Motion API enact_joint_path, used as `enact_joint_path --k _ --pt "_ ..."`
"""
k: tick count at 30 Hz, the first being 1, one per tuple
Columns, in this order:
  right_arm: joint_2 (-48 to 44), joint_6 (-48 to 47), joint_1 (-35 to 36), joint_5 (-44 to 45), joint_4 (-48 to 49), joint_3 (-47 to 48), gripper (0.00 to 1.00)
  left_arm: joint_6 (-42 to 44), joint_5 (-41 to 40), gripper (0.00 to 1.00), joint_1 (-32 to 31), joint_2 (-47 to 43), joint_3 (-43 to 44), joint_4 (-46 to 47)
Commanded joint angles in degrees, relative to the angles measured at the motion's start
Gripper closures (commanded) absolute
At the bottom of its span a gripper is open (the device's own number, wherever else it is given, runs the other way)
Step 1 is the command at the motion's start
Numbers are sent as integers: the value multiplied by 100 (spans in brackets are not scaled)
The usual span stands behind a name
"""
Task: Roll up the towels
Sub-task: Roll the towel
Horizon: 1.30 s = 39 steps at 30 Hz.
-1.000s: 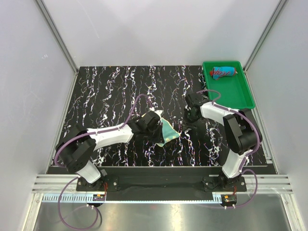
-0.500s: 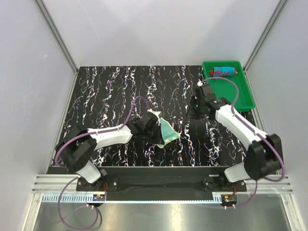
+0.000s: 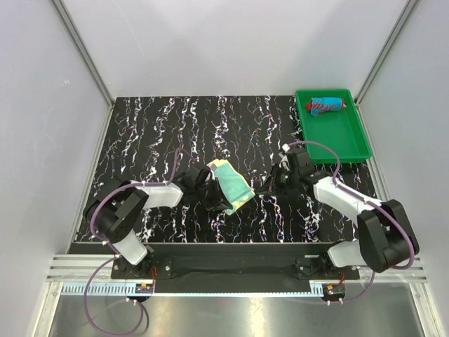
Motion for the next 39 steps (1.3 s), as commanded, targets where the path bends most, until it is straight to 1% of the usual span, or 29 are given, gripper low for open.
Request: enact_joint_path --k 1,7,16,28,32,33,35,36,37,39 --pt "77 433 40 -646 1249 -231 89 -353 410 100 82 165 -60 549" --pt "428 530 285 -937 2058 -267 88 -450 577 100 197 385 10 566" --pt "1404 662 374 -1007 2744 -170 90 -406 682 100 328 464 90 470" --pt "2476 513 365 -911 3211 -91 95 -231 770 100 478 569 90 312" --pt "2591 522 356 -902 3229 -12 95 -116 735 100 522 569 72 110" --pt "2600 522 356 -911 3237 -12 96 -90 718 98 539 561 63 66" --pt "2644 521 356 -902 3237 -21 96 24 622 90 548 456 55 -118" --pt "2653 513 347 -893 3255 -29 96 77 482 85 548 403 63 -215" --pt "2653 504 347 -884 3264 -38 96 208 393 76 548 272 107 -442" --pt "2644 495 347 -849 3281 -73 96 349 131 66 548 139 168 -697"
